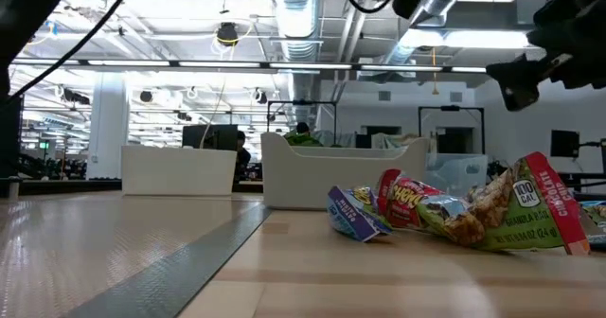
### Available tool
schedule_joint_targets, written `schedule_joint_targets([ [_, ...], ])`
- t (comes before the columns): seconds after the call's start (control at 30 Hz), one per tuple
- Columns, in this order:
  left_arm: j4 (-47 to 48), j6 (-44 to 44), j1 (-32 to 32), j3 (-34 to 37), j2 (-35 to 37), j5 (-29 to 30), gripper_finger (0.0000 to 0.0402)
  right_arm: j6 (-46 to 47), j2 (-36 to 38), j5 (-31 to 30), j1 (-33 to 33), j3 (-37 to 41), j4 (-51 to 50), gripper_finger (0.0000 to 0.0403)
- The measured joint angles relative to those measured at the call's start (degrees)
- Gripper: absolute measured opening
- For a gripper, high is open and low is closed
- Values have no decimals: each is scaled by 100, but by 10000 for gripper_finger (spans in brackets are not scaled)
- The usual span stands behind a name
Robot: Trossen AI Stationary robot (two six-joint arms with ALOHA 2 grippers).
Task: Pick and place Granola Bars by type
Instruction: Put the blue granola bar into the transparent bin
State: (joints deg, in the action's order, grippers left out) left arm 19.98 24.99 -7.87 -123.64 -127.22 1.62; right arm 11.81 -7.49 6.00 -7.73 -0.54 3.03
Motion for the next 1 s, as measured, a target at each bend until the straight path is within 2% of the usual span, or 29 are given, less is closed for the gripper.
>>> schedule_joint_targets([
  [0.17, -2, 222, 349, -337, 9, 238, 50, 2277, 0, 0, -11, 1, 2, 265],
  [0.33, 35, 494, 653, -413, 8, 278, 50, 3870, 0, -3, -11, 2, 2, 265],
  [0.43, 63, 627, 813, -421, 8, 325, 50, 3834, 1, -163, 26, 1, 30, 265],
  [0.6, 59, 632, 1011, -420, 7, 337, 50, 3820, 0, -793, 230, 1, 203, 265],
  [0.83, 78, 931, 1187, -419, 7, 334, 50, 3067, 2, -2180, 663, -2, 1513, 265],
  [1.0, 211, 1162, 1233, -421, 7, 330, 50, 2678, 2, -2260, 971, -164, 1617, 265],
])
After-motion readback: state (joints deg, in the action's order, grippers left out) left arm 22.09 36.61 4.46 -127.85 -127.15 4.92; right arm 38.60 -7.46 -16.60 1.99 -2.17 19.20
